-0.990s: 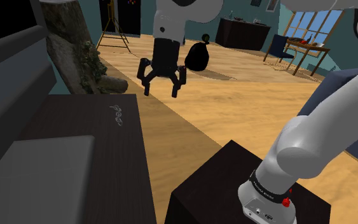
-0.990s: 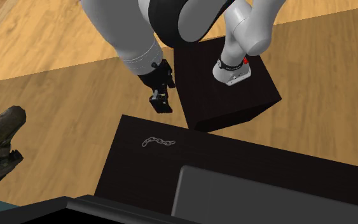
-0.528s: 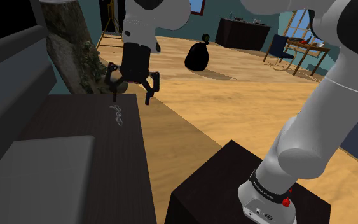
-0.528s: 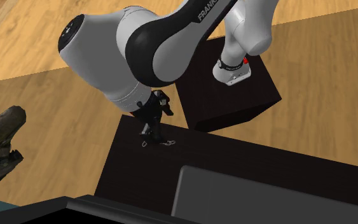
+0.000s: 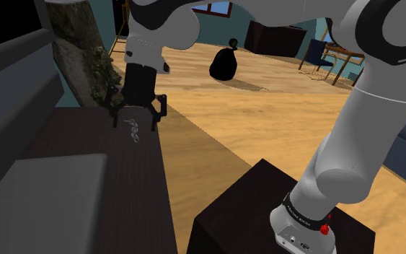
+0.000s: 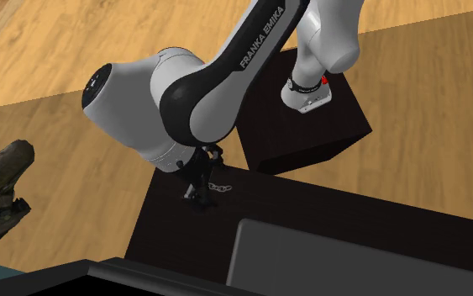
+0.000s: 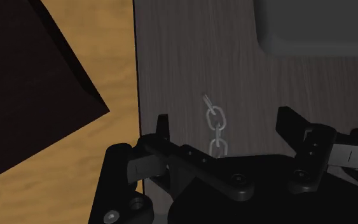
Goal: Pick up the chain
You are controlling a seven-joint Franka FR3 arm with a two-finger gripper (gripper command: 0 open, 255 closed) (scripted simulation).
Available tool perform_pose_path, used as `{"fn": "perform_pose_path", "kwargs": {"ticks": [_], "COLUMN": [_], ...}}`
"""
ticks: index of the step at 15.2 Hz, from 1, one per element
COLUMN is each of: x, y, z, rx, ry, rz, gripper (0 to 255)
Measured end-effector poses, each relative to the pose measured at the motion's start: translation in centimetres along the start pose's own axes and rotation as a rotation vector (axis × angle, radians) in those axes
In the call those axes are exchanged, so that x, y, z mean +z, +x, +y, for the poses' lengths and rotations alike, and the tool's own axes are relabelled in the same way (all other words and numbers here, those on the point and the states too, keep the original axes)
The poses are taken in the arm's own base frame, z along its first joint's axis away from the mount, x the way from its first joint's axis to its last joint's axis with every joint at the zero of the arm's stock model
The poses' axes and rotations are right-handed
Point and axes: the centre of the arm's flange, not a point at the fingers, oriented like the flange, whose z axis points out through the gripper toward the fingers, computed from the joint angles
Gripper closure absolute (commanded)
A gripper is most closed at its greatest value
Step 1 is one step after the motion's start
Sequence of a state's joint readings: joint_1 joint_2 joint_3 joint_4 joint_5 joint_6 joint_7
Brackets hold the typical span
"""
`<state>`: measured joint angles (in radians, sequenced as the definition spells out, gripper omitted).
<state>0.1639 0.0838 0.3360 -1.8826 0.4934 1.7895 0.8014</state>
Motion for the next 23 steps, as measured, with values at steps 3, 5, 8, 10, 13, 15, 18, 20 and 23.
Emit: {"fn": "perform_pose_path", "kwargs": {"ticks": [3, 5, 8, 10, 13, 15, 18, 20, 23], "x": [0.9, 0.5, 0.6, 0.6, 0.6, 0.4, -0.8, -1.6, -3.1], "y": [0.6, 0.6, 0.6, 0.6, 0.6, 0.3, -0.4, -0.8, -1.5], "z": [0.1, 0.2, 0.1, 0.1, 0.1, 0.0, -0.2, -0.4, -0.7], "rx": [0.0, 0.0, 0.0, -0.001, -0.001, 0.0, 0.0, 0.0, 0.0], "ry": [0.0, 0.005, 0.006, 0.006, 0.008, 0.003, 0.001, 0.001, 0.001], "rz": [0.0, 0.006, 0.006, 0.006, 0.007, 0.002, 0.0, 0.0, 0.0], "gripper": [255, 255, 255, 255, 255, 255, 255, 255, 255]}}
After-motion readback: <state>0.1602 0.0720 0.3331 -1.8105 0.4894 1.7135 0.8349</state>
